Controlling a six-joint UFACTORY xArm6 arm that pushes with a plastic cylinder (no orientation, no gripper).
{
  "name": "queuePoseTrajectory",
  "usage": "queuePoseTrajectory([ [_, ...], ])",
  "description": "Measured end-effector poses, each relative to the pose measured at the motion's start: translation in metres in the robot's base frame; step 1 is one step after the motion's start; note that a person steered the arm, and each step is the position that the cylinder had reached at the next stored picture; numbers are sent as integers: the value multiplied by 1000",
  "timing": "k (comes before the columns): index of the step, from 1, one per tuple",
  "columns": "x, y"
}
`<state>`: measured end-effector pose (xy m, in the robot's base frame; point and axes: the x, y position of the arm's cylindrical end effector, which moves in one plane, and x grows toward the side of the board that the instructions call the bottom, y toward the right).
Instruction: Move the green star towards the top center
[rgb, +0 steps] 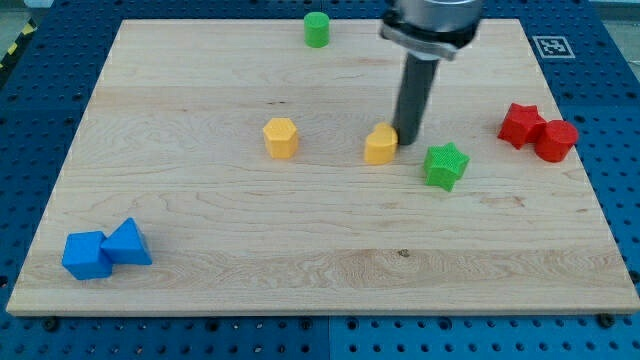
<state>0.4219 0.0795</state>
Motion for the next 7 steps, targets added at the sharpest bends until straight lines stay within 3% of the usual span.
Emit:
queuePoseTrajectory([
  [1, 13, -29],
  [4, 94, 52],
  [5, 94, 78],
  [7, 67, 76],
])
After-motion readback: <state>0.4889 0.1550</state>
